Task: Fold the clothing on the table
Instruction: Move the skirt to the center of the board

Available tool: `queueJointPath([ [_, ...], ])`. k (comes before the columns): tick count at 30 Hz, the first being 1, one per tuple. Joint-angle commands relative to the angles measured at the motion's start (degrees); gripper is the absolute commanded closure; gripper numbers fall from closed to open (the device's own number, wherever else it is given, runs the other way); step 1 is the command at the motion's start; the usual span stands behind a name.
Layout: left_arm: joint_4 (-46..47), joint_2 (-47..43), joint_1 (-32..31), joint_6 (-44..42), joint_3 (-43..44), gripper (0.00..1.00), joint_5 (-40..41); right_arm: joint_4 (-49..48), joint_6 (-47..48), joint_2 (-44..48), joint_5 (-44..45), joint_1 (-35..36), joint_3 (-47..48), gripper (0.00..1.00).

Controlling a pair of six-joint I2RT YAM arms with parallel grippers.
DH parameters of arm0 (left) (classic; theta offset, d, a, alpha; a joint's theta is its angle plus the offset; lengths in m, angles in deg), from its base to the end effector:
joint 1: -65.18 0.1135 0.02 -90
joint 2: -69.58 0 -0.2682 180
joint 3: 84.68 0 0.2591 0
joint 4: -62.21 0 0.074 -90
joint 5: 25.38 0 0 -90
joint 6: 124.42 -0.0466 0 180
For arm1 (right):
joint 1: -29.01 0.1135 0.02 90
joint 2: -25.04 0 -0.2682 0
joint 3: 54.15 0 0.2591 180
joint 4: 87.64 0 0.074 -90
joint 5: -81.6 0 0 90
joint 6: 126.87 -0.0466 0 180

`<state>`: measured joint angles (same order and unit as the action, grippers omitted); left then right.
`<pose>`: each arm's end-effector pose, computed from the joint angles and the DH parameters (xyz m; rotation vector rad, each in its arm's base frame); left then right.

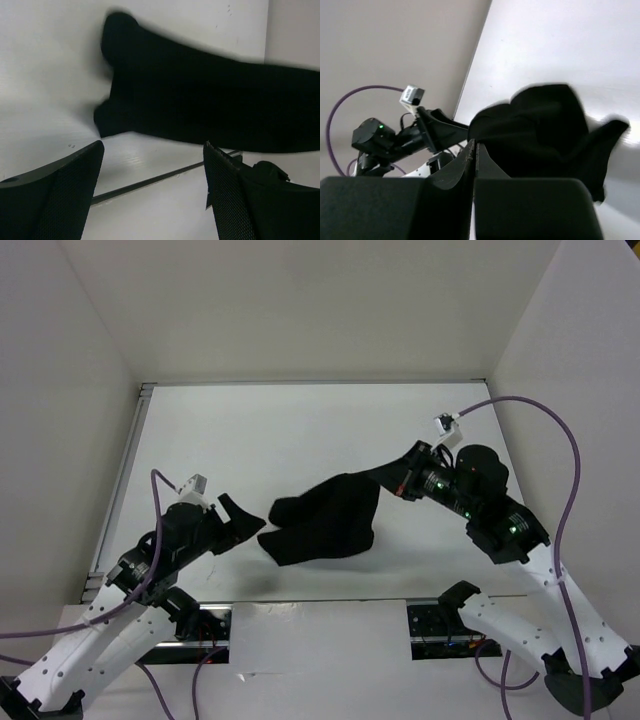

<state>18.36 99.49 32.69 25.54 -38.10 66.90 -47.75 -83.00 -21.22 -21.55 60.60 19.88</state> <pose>0.1216 -0.0752 0.2665 -0.5449 2.1176 -0.9339 0.1482 0.1036 0.4029 0.0658 1.9349 1.1503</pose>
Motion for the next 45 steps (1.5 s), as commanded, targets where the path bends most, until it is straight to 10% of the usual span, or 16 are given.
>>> queueJointPath([
  [1,-0.7,-1.1,0.3,1.6,0.4,0.13,1.8,-1.2,-1.9,4.8,4.4,0.0,0.4,1.00],
  [15,-0.7,-2.9,0.3,4.5,-1.3,0.13,-0.3,-7.1,2.7,-7.4,-4.6,0.0,8.2,1.00],
  [27,0.8,-1.7,0.3,5.6,-2.3,0.13,-2.7,-8.7,9.0,-25.5,11.4,0.5,35.5,1.00],
  [36,0.8,-4.5,0.3,6.1,-3.4,0.13,-2.2,1.9,-3.9,-24.9,31.9,0.5,20.7,1.00],
  [39,0.3,-4.0,0.3,5.5,-2.8,0.13,-2.2,8.7,-9.5,-24.9,36.2,0.5,14.0,0.86],
  [40,0.3,-2.0,0.3,4.7,-2.3,0.13,-2.2,12.2,-11.2,-24.9,38.7,0.0,12.8,0.61],
  [45,1.6,10.6,0.8,0.0,0.5,0.13,-4.4,19.8,-13.6,-18.7,52.7,0.6,12.7,0.56],
])
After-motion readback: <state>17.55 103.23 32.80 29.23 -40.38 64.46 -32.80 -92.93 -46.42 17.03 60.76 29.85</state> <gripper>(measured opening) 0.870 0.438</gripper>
